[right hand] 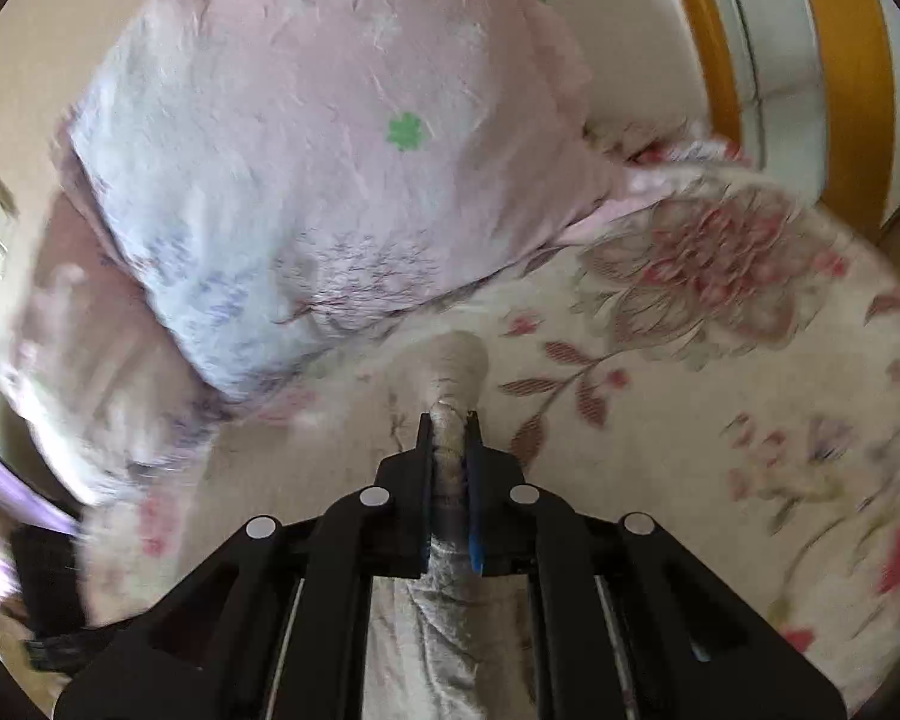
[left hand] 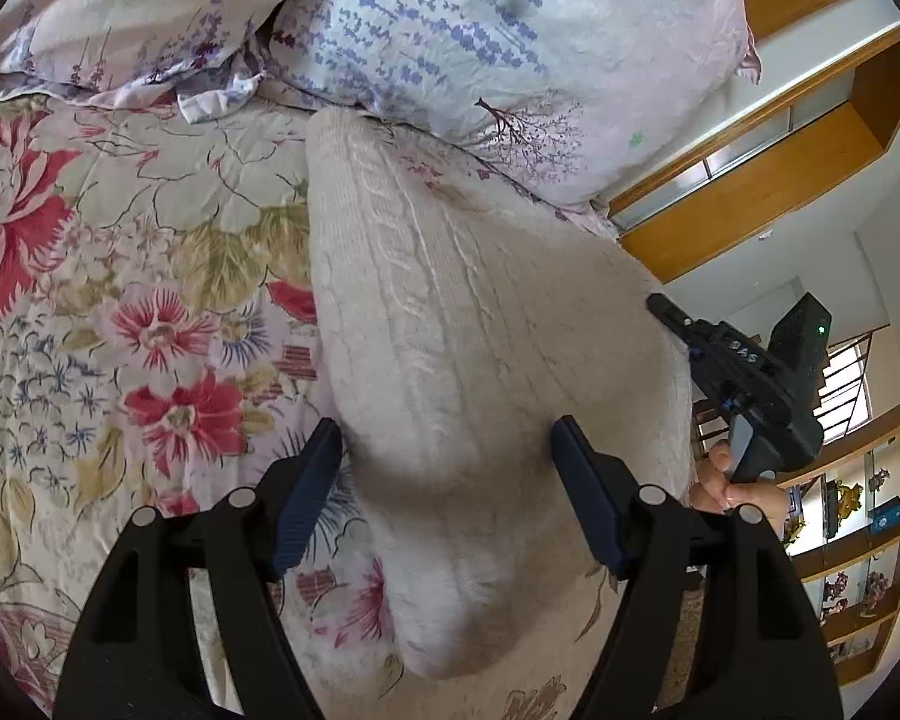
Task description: Fold small clothes
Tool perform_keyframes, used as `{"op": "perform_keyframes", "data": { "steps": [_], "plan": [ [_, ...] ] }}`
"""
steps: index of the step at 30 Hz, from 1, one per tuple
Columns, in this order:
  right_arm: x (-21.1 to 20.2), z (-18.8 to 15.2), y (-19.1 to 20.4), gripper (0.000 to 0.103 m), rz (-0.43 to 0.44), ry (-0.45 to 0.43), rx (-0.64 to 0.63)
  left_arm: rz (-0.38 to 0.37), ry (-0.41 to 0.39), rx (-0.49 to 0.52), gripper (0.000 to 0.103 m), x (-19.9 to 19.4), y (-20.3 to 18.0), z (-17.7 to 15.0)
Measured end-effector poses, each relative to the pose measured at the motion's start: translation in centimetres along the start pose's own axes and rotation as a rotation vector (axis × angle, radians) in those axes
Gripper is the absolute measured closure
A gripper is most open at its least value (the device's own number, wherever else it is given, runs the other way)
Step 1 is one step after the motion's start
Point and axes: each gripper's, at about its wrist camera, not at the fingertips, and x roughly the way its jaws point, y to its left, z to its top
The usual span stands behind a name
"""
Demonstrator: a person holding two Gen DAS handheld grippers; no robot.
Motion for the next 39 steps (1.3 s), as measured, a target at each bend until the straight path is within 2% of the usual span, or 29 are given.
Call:
{"op": "perform_keyframes", "data": {
  "steps": [2,3,4,6,7,9,12,15,16,19,21,25,27,29,33,39],
  "plan": [
    [2.0,-0.4,-0.7,0.094,-0.078,0.067,-0.009,-0.004,0.007,-0.001,0.031,0.3,0.0,0.1],
    [3.4,-0.9,-1.2,0.094,-0.088,0.119,0.008,-0.001,0.008,-0.003,0.031,0.5,0.0,0.1],
    [3.6,-1.1,-1.4,0.093,-0.085,0.132,0.021,0.001,0.008,-0.003,0.031,0.4,0.0,0.1],
    [2.6,-1.0,-1.4,0.091,-0.074,0.115,0.035,0.009,0.005,0.003,0.031,0.4,-0.1,0.0],
    [1.8,-0.9,-1.4,0.084,-0.067,0.107,0.04,0.011,0.004,0.008,0.031,0.3,-0.2,0.0],
    [-0.1,-1.1,-1.2,0.079,-0.072,0.07,0.035,0.012,0.002,0.017,0.031,0.1,-0.3,-0.1],
    [-2.9,-2.1,-0.2,0.072,-0.014,0.016,-0.022,0.02,0.001,0.019,0.031,0.1,-0.3,-0.2],
    [-3.7,-3.4,1.4,0.063,0.045,0.046,-0.085,0.037,0.011,0.017,0.03,0.7,-0.5,-0.2],
    [-3.4,-4.0,2.0,0.056,0.048,0.071,-0.119,0.045,0.013,0.017,0.029,0.8,-0.6,-0.3],
    [-0.8,-5.8,3.1,0.048,-0.049,0.158,-0.201,0.052,0.015,0.022,0.028,0.9,-0.7,-0.4],
    [-0.4,-6.3,3.0,0.042,-0.045,0.117,-0.219,0.055,0.02,0.022,0.028,0.9,-0.8,-0.4],
    [-1.3,-4.9,0.6,0.041,0.083,0.153,-0.091,0.081,0.016,0.051,0.027,0.9,-1.2,-0.4],
    [-2.4,-4.3,-0.3,0.04,0.135,0.139,-0.024,0.094,0.014,0.079,0.025,1.0,-1.6,-0.3],
    [-3.4,-3.4,-1.7,0.024,0.16,0.1,0.046,0.09,0.02,0.083,0.024,1.2,-1.6,-0.2],
    [-2.4,-2.4,-3.4,0.024,0.172,0.145,0.129,0.079,0.038,0.068,0.024,1.9,-1.2,0.3],
    [-0.1,-1.8,-5.1,0.024,0.268,0.227,0.239,0.097,0.039,0.104,0.019,2.5,-1.7,1.1]
  ]
}}
